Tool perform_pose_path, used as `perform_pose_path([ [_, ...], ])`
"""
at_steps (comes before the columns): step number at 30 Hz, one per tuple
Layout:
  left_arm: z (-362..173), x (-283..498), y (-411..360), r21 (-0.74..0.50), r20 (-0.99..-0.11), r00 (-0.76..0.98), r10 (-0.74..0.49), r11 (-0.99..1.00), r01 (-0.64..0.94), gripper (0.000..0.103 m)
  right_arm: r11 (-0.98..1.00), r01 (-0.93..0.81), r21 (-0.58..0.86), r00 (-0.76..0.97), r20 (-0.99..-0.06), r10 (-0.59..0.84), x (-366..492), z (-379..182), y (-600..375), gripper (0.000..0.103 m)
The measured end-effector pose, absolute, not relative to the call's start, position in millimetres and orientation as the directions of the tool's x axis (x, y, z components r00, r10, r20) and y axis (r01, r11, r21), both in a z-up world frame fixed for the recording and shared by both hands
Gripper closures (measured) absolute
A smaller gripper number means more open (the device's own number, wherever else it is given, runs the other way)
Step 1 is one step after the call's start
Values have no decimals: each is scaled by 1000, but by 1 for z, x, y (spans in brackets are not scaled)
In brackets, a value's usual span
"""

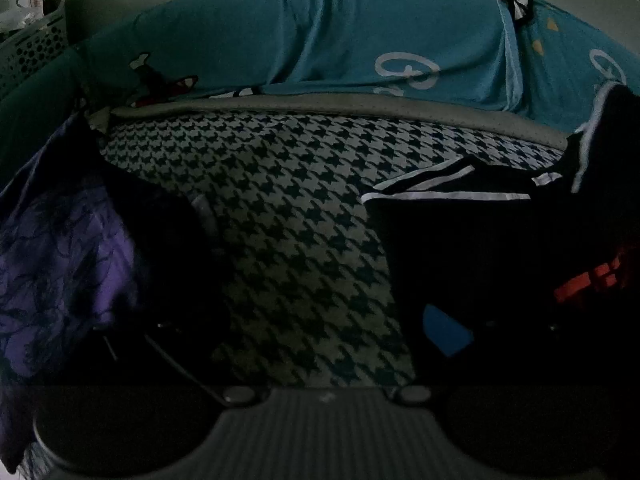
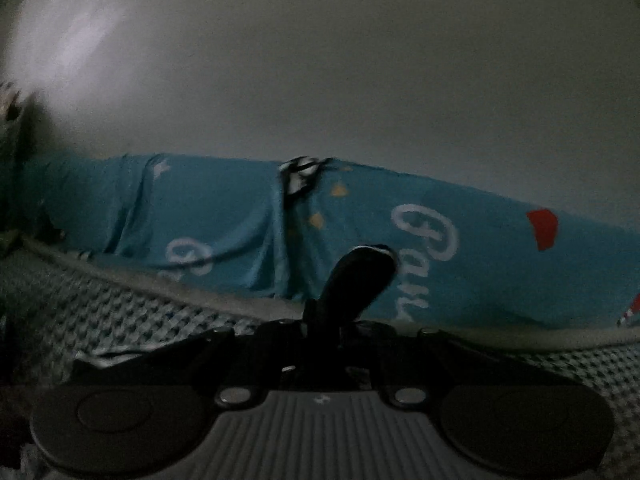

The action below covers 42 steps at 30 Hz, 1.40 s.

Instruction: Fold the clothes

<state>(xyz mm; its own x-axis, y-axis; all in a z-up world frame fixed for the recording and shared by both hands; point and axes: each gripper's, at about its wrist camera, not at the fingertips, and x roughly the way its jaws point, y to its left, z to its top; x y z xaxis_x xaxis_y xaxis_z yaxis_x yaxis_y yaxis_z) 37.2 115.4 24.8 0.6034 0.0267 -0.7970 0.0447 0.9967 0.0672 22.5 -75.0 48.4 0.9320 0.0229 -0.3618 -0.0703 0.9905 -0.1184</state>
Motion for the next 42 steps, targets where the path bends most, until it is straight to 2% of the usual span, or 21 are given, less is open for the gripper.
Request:
perform_pose_path([
  [2, 26, 37, 119, 64, -795, 605, 30, 997, 34, 0, 989, -43, -145, 940, -342, -9, 20, 49, -73, 95],
  [6, 28, 38, 133, 56, -790, 611, 47, 998, -4, 0, 953, -169, -251, 939, -335, 78, 12, 36, -35, 95],
  [12, 26, 39, 154, 57, -796, 601, 73, 997, -46, 0, 886, -352, -303, 893, -394, 220, -2, 6, 15, 95],
  [18, 27, 39, 163, 47, -794, 603, 71, 997, -56, 0, 850, -415, -326, 864, -434, 256, -4, -10, 38, 95],
  [22, 29, 39, 163, 55, -793, 604, 76, 997, -54, 0, 857, -463, -227, 820, -476, 318, 1, -11, 32, 88],
  [24, 30, 39, 164, 53, -794, 604, 76, 997, -56, 0, 843, -518, -144, 768, -512, 385, 3, -10, 27, 69],
  [25, 30, 39, 163, 54, -793, 605, 77, 997, -57, 0, 830, -549, -101, 737, -527, 423, 4, -9, 25, 55],
  [26, 31, 39, 163, 54, -792, 606, 79, 997, -59, 0, 818, -571, -67, 713, -535, 454, 4, -7, 23, 49],
  [32, 40, 35, 156, 56, -761, 644, 79, 997, -55, 0, 816, -577, 33, 679, -536, 501, -9, 19, 7, 46],
  [39, 54, 29, 138, 54, -704, 708, 50, 998, -16, 0, 899, -423, 111, 740, -531, 413, -45, 51, -49, 46],
  [42, 54, 28, 126, 62, -692, 721, 33, 998, 14, 0, 935, -338, 103, 771, -540, 338, -60, 58, -70, 45],
])
